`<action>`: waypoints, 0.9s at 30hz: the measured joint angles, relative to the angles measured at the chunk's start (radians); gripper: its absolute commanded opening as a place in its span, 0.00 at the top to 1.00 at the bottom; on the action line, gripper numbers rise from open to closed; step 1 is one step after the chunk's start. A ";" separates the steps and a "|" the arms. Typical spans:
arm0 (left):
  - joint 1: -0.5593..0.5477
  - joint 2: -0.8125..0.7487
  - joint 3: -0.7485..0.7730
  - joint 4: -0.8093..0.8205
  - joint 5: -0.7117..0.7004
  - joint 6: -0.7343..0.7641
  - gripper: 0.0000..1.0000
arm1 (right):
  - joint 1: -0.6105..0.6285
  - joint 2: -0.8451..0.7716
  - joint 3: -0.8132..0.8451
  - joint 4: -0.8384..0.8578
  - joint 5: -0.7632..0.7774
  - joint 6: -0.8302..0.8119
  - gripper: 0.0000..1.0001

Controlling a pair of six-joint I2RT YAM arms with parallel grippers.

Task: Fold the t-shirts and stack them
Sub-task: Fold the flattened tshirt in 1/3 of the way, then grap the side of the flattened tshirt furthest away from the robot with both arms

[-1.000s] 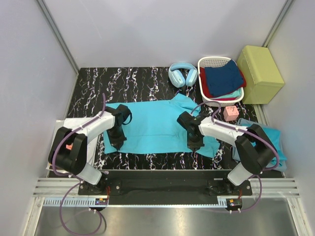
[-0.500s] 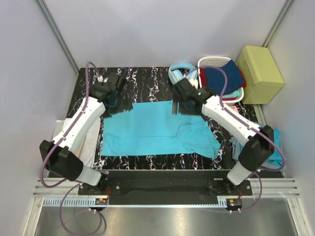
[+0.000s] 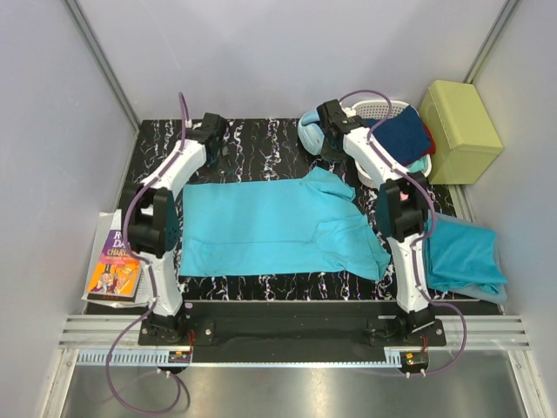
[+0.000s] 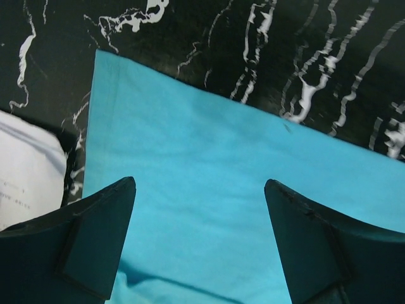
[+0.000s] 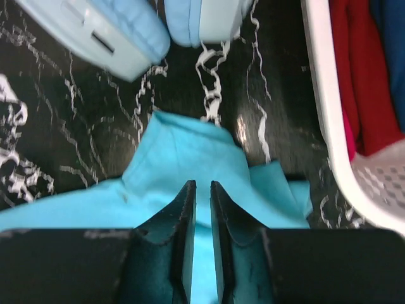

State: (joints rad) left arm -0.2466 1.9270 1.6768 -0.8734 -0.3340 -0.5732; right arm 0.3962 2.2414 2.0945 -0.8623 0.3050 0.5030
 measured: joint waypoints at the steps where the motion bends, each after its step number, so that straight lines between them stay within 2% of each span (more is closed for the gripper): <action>1: 0.010 0.038 0.014 0.008 0.000 0.013 0.10 | -0.006 0.027 0.026 0.000 0.000 -0.004 0.76; 4: 0.030 0.105 0.039 0.027 -0.003 0.040 0.10 | -0.015 0.092 0.094 0.000 -0.003 -0.016 0.74; 11: 0.076 0.143 0.110 0.046 0.011 0.058 0.10 | -0.013 0.178 0.206 0.003 -0.032 -0.030 0.71; 18: 0.133 0.205 0.145 0.063 0.035 0.058 0.16 | -0.013 0.208 0.211 -0.003 -0.064 -0.030 0.71; 22: 0.137 0.275 0.156 0.062 0.048 0.065 0.28 | -0.013 0.208 0.194 0.000 -0.064 -0.030 0.71; 24: 0.137 0.307 0.160 0.058 0.056 0.069 0.42 | -0.013 0.206 0.172 0.003 -0.064 -0.030 0.72; 27: 0.138 0.343 0.176 0.055 0.066 0.074 0.51 | -0.013 0.206 0.134 0.004 -0.064 -0.030 0.72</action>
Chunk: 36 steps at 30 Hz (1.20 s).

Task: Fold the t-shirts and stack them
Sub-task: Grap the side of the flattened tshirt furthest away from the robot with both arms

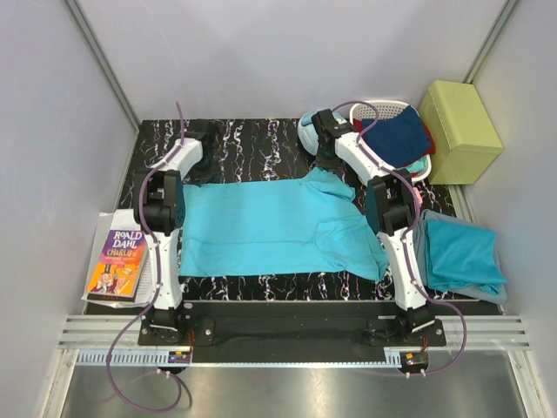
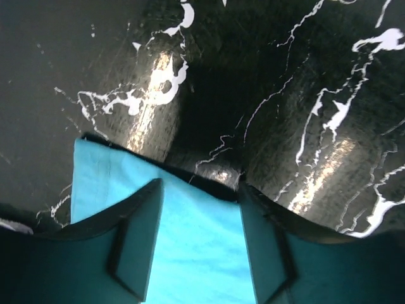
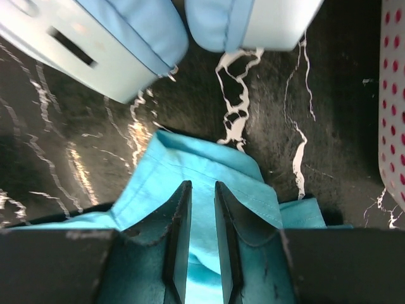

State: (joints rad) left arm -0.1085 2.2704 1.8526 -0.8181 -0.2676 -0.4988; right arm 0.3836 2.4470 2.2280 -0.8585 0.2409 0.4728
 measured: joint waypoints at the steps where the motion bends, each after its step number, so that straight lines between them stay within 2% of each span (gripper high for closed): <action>1: 0.002 0.005 0.003 -0.001 0.003 -0.001 0.52 | 0.001 0.000 -0.011 0.000 0.000 0.000 0.72; 17: 0.011 0.005 0.014 -0.003 -0.006 0.001 0.57 | 0.012 -0.012 -0.042 0.001 0.000 0.000 0.73; 20: 0.012 0.004 -0.005 0.000 -0.009 -0.006 0.50 | 0.012 -0.014 -0.042 0.002 0.000 0.000 0.73; 24: 0.013 -0.025 -0.052 0.014 -0.026 -0.016 0.49 | 0.012 -0.018 -0.044 0.002 0.000 0.000 0.73; 32: 0.019 -0.042 -0.082 0.020 -0.031 -0.027 0.58 | 0.015 -0.046 -0.080 0.016 0.001 0.000 0.75; 36: 0.024 -0.042 -0.082 0.020 -0.033 -0.032 0.70 | 0.017 -0.059 -0.101 0.025 0.004 -0.002 0.76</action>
State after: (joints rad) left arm -0.0845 2.2284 1.7710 -0.7982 -0.3004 -0.5312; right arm 0.4004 2.3882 2.1273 -0.8337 0.2447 0.4709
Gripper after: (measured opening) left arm 0.372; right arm 0.243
